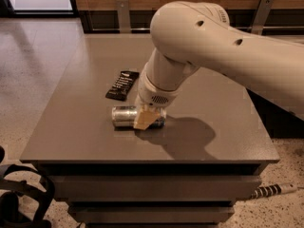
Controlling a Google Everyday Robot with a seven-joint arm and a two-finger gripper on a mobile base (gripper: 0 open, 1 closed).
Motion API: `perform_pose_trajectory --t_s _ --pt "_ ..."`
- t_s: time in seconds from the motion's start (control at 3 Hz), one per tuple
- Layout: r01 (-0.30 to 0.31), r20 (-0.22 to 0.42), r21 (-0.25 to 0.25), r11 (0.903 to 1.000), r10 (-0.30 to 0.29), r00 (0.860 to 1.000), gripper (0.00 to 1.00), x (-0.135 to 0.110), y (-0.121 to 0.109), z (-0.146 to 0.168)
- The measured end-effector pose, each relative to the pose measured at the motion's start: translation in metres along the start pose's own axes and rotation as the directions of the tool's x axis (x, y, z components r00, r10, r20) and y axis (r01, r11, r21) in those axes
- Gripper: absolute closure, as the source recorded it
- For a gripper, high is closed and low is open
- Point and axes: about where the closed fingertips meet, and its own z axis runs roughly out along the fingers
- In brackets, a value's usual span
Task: Knock redbull can over
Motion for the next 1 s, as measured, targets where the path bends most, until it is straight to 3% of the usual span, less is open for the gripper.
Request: perform_pose_trajectory --t_s 0.33,1.0 --pt "0.0 0.0 0.0 1.0 0.0 1.0 0.74 -0.0002 -0.0001 -0.0005" --pt "0.004 -0.002 0.002 1.0 -0.004 1.0 0.13 -0.0014 0.0018 -0.0019"
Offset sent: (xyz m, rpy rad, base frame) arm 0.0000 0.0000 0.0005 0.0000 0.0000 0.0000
